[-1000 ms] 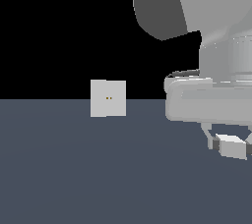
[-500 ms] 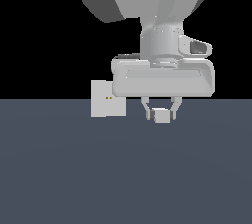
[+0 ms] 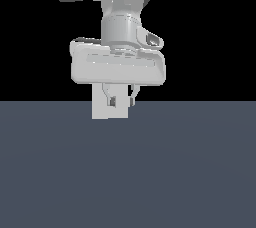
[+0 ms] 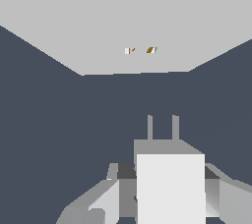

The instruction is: Plug the charger into the wall socket.

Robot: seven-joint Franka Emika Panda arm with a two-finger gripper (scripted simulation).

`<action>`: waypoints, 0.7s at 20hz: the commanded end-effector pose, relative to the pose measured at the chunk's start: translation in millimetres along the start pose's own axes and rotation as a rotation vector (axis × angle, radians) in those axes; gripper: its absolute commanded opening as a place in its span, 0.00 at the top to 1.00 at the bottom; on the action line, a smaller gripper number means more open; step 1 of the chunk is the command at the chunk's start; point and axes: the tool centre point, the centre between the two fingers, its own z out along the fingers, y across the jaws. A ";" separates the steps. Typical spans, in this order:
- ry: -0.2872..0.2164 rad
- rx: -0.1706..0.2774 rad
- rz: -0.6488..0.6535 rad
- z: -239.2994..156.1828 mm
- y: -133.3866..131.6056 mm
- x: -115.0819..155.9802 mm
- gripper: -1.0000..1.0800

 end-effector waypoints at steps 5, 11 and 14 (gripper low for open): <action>-0.001 0.002 -0.036 -3.4 -9.4 2.3 1.00; -0.001 0.002 -0.035 -3.2 -9.7 5.3 1.00; -0.001 0.002 -0.035 -2.9 -10.0 11.3 1.00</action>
